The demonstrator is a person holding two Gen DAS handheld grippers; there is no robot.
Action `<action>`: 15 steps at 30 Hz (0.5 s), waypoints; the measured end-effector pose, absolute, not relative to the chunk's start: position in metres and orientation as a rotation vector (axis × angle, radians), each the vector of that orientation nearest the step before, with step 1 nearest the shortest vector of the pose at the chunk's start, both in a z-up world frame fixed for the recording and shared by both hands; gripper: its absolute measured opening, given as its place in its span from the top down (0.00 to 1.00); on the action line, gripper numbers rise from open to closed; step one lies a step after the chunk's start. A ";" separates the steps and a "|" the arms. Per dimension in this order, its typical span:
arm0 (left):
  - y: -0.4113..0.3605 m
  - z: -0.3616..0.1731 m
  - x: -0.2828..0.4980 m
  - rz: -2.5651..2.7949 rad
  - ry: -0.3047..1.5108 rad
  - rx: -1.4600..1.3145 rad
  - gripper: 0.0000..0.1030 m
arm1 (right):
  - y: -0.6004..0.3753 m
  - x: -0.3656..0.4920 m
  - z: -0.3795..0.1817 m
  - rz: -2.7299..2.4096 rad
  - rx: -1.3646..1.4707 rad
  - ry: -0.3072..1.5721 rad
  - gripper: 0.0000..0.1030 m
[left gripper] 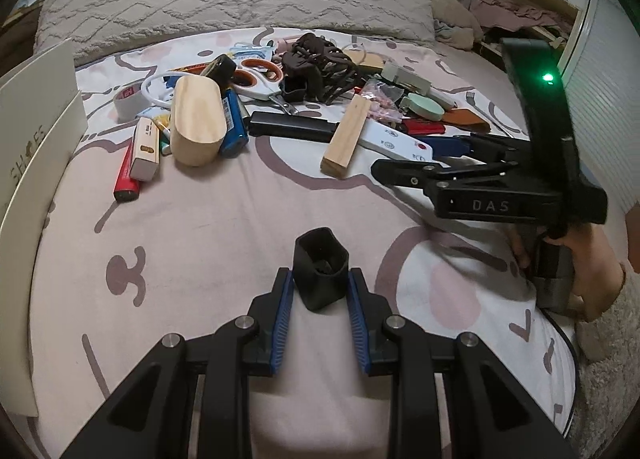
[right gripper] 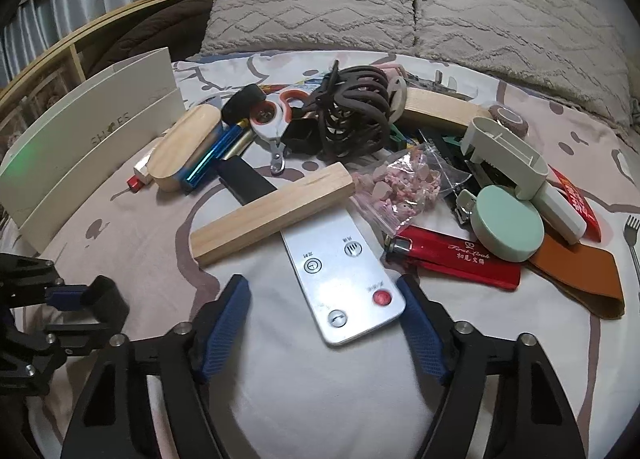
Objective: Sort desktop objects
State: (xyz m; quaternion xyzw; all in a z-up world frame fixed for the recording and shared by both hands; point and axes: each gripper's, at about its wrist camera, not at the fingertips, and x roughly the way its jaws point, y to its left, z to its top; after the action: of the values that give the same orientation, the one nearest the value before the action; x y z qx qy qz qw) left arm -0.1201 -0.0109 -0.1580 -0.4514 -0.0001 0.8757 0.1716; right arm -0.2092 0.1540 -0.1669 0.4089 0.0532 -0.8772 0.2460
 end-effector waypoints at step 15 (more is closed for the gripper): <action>-0.007 -0.159 -0.119 2.543 0.061 -1.264 0.60 | 0.144 -0.179 -0.165 -2.392 1.098 0.239 0.58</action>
State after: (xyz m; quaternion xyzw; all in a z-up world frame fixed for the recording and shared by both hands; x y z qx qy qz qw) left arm -0.1194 -0.0065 -0.1594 -0.4400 0.0211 0.8852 0.1498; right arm -0.1788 0.1437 -0.1647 0.4026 0.0876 -0.8771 0.2469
